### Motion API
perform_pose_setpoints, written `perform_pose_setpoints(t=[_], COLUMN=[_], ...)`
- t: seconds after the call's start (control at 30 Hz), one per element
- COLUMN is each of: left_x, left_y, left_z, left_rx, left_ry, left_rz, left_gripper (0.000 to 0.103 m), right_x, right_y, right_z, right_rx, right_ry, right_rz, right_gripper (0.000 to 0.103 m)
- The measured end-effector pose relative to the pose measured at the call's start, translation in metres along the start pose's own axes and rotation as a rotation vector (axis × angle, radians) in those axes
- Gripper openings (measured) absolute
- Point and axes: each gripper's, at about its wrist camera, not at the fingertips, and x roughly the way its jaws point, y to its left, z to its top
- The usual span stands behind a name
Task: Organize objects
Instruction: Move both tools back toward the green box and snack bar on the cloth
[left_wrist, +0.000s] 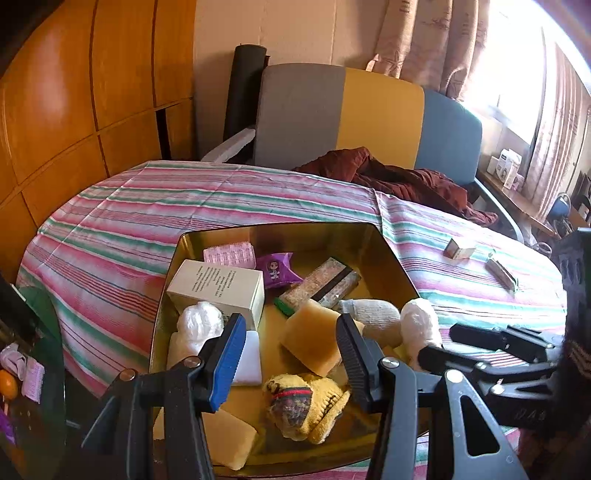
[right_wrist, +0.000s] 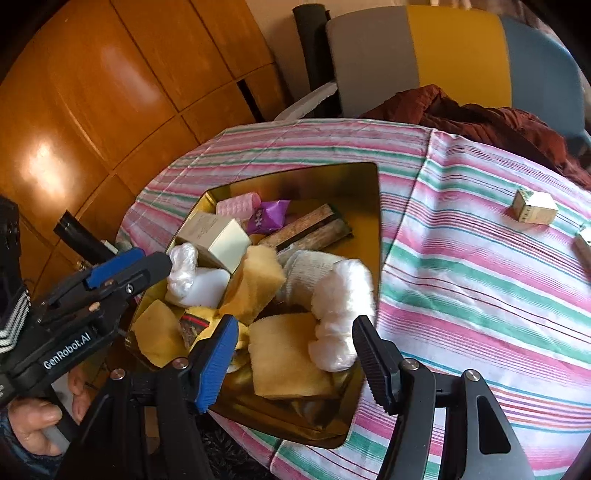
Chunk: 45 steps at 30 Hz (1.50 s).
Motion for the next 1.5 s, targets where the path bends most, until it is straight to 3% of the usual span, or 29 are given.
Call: perform_pose_setpoints(t=[0.13,0.6,1.1,1.5], left_x=[-0.001,-0.005,0.015,0.046], left_y=[-0.010,-0.048,-0.115,-0.168], left_z=[0.001,0.012,0.030,0.045], left_rx=[0.029,0.133,0.271,0.341], left_ry=[-0.003,-0.024,-0.012,0.044], left_rz=[-0.003,-0.042,-0.121,-0.226], left_gripper=[0.051,0.051,0.051,0.051], right_x=[-0.009,-0.030,-0.070,-0.086], right_y=[-0.013,-0.075,-0.175,-0.271], right_z=[0.002,-0.008,-0.007,-0.003], right_rx=[0.035,0.159,0.283,0.362], right_ry=[-0.025,-0.049,-0.075,-0.040], right_rz=[-0.020,-0.121,-0.325,-0.508], right_gripper=[0.073,0.079,0.081,0.088])
